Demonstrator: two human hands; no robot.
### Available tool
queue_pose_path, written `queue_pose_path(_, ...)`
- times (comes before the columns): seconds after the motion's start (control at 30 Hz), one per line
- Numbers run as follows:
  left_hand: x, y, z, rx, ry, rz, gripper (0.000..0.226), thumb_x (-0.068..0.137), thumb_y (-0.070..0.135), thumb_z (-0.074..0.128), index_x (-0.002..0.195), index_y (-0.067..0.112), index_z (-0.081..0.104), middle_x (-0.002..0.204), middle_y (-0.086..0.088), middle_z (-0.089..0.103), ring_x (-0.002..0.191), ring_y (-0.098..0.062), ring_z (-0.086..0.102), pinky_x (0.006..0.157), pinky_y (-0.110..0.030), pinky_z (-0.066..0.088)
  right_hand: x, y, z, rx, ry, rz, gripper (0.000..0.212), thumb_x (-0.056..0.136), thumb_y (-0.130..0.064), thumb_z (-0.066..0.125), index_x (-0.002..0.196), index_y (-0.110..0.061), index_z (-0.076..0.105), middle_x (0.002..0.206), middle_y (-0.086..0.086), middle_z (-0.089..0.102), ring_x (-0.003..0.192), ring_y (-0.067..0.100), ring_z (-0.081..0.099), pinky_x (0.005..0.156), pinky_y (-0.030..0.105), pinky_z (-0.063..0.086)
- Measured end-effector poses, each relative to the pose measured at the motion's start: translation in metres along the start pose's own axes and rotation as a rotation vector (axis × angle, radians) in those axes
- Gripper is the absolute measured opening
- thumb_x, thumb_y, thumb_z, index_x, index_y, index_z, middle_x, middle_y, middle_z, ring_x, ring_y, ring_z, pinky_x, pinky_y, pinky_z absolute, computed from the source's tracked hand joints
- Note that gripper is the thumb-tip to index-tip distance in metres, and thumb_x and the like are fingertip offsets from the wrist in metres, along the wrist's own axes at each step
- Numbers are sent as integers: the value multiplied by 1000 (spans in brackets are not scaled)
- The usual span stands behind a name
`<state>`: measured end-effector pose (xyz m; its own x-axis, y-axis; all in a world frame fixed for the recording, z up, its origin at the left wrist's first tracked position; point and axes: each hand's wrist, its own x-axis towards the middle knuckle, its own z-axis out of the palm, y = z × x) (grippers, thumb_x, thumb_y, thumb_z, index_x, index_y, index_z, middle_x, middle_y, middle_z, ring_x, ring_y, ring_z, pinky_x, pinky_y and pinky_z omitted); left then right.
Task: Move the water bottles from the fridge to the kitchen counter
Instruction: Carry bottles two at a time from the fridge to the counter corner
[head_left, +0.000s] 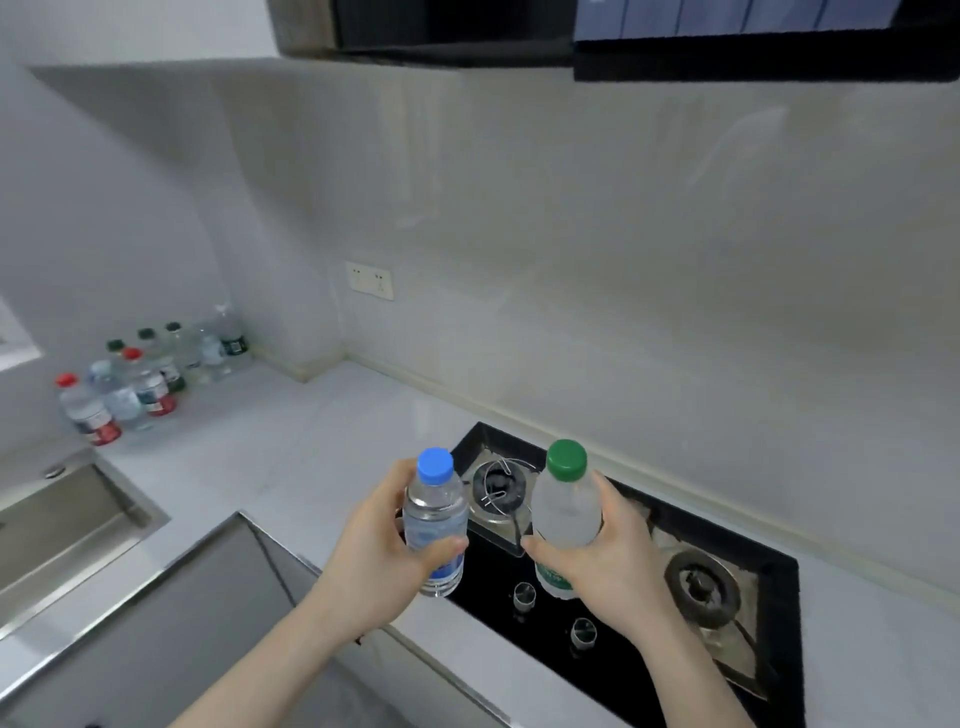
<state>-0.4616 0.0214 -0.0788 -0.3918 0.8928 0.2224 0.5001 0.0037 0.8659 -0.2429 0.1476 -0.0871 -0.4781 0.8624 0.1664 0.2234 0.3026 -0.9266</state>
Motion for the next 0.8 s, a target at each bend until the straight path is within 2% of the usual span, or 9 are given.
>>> queue_pose_path(0.07,7,-6,-7,14,48,-32,64,80,18,87,122,50,52,112,20,71,103,-1,69,83,-7,49,23,5,10,15,-47,-17,65,65,-28,97,113,-55,62,108,-23,71,96,-4,67,69,8,51)
queue_pose_path(0.17,12,-19,-18,41,125,-72,61,80,18,87,119,52,53,112,18,71,106,-4,68,85,-7,49,53,12,30,15,-108,-61,67,61,-36,93,110,-64,57,114,-28,60,104,-7,62,77,15,51)
queue_pose_path(0.3,3,-34,-39,57,218,-155,63,80,19,87,124,48,53,115,19,71,109,-6,67,91,-21,51,83,15,66,11,-201,-64,61,58,-42,91,110,-55,61,110,-28,55,109,-2,59,92,29,52)
queue_pose_path(0.4,-7,-47,-62,52,295,-230,64,79,19,87,125,47,54,112,18,72,104,-9,70,89,-27,56,101,7,102,-9,-282,-109,57,63,-37,94,107,-52,61,112,-22,54,107,-10,56,89,21,48)
queue_pose_path(0.47,-12,-59,-80,73,347,-251,62,78,19,88,124,45,54,110,17,73,102,-8,71,84,-20,57,111,-1,128,-25,-343,-137,57,64,-35,95,110,-47,62,114,-17,55,107,-12,54,85,11,43)
queue_pose_path(0.5,-13,-65,-91,85,372,-261,62,78,19,88,123,45,54,110,17,73,101,-7,71,82,-14,55,116,-5,142,-24,-368,-150,57,64,-36,94,111,-43,63,114,-16,55,107,-10,55,84,11,43)
queue_pose_path(0.57,-14,-74,-107,105,408,-275,62,77,21,89,123,46,54,111,19,73,101,-5,70,80,-8,51,122,-10,163,-11,-399,-157,58,60,-42,92,111,-39,65,112,-15,58,105,-5,59,86,20,48)
queue_pose_path(0.63,-12,-87,-125,112,429,-289,62,77,24,89,123,47,54,111,19,72,100,-5,71,79,-8,52,129,-14,186,0,-426,-150,59,58,-46,90,111,-40,65,110,-17,59,105,-3,60,87,24,51)
queue_pose_path(0.8,2,-121,-174,119,436,-292,63,77,26,90,122,50,53,110,20,72,98,-7,73,79,-23,56,150,-22,244,4,-435,-154,56,56,-46,92,105,-45,64,107,-16,61,101,0,63,85,27,56)
